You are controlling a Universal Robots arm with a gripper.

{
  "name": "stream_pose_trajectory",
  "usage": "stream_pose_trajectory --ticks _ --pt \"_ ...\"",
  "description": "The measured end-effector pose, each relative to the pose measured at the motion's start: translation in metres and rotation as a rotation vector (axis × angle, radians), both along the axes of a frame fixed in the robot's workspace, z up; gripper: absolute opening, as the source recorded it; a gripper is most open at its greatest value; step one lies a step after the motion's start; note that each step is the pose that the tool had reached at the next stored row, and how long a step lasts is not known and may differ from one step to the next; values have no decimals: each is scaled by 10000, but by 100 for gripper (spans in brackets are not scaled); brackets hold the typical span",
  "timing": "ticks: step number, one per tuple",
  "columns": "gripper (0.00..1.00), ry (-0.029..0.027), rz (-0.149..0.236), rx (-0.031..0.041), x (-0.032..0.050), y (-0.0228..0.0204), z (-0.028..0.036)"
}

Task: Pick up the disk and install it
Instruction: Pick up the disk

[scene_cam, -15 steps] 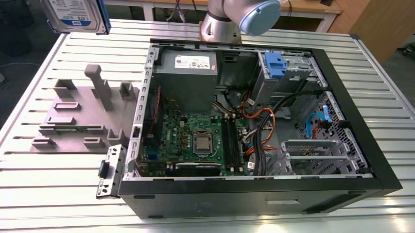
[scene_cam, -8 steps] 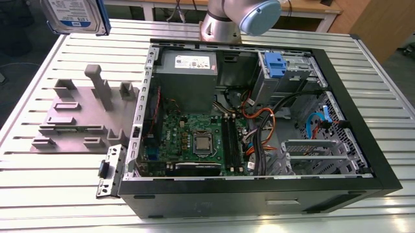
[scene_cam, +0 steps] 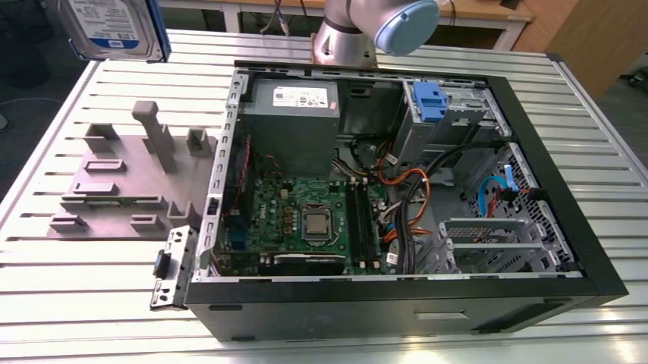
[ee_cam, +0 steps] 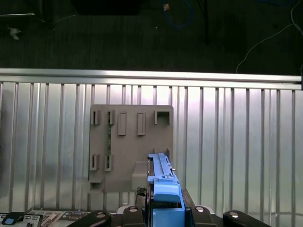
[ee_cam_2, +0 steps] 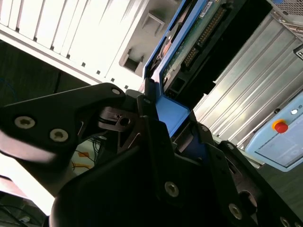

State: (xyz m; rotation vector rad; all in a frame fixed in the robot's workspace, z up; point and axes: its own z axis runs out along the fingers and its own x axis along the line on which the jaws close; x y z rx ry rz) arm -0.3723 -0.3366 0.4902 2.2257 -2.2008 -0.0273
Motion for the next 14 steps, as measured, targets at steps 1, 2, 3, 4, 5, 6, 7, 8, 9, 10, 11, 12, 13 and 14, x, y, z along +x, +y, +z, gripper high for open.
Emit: stream_pose_trajectory --ticks 1,2,3,4,5,6,7,8,9,10,11,12,13,14 --pt "37 -1 0 -11 5 0 0" --pt "37 -1 -1 -13 14 -1 0" --pt "37 0 -1 -14 27 -1 0" --pt "37 0 -1 -15 47 -1 0" --pt "37 0 0 -15 65 -1 0" --pt "37 0 -1 -15 82 -1 0" --pt "37 -1 -1 -15 98 -1 0" --pt "37 0 -1 -15 113 -1 0" --pt "37 0 -1 -15 125 -1 0" --pt "37 0 -1 -15 136 -1 0" --pt "37 0 -1 -15 146 -1 0" --pt "37 0 -1 -15 153 -1 0" --pt "37 -1 -1 -15 161 -1 0" --pt "37 0 -1 -15 167 -1 0"
